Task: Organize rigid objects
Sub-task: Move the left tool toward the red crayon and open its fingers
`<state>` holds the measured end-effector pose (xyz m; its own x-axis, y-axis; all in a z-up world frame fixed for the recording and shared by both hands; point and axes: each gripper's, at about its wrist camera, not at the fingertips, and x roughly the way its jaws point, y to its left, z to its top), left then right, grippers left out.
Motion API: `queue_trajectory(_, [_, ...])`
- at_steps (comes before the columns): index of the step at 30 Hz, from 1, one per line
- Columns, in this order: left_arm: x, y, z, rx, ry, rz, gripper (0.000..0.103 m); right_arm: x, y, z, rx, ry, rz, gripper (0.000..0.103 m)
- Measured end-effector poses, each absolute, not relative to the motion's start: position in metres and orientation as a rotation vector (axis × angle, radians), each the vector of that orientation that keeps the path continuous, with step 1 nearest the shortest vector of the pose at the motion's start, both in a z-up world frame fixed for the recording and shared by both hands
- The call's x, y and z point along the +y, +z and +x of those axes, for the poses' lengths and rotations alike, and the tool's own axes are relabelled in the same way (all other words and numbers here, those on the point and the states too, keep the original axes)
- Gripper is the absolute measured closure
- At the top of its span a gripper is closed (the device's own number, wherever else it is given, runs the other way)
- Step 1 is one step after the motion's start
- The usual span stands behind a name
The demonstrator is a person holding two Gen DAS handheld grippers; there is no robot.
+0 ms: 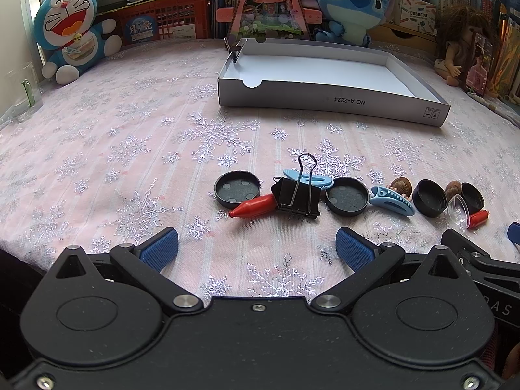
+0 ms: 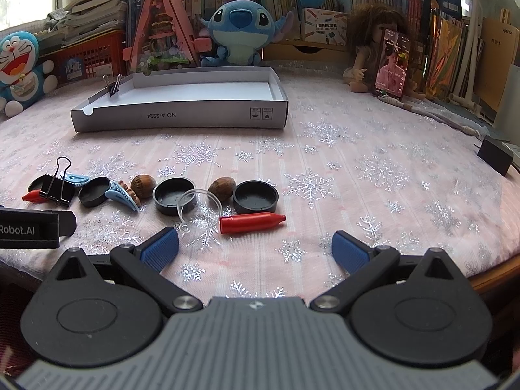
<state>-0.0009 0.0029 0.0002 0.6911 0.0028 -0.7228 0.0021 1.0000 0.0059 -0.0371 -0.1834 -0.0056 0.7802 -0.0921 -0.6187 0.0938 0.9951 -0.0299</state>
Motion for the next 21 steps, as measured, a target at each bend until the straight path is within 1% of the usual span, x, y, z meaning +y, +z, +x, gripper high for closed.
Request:
queue_trajectory(12, [0.010, 0.000, -0.005, 0.778, -0.032, 0.018, 0.000, -0.185, -0.006, -0.034, 0.660, -0.103, 0.010, 0.000])
queue_trajectory(15, [0.016, 0.000, -0.008, 0.753, -0.035, -0.009, 0.001, -0.184, -0.009, -0.038, 0.624, -0.093, 0.009, 0.000])
queue_trajectory(18, [0.019, 0.001, -0.011, 0.732, -0.046, -0.017, 0.009, -0.182, -0.009, -0.042, 0.579, -0.080, -0.008, 0.001])
queue_trajectory(20, [0.020, 0.003, -0.013, 0.715, -0.064, -0.011, 0.020, -0.182, -0.007, -0.043, 0.559, -0.066, -0.009, 0.002])
queue_trajectory(21, [0.020, 0.004, -0.014, 0.705, -0.071, -0.011, 0.023, -0.183, -0.007, -0.043, 0.549, -0.059, -0.011, 0.004])
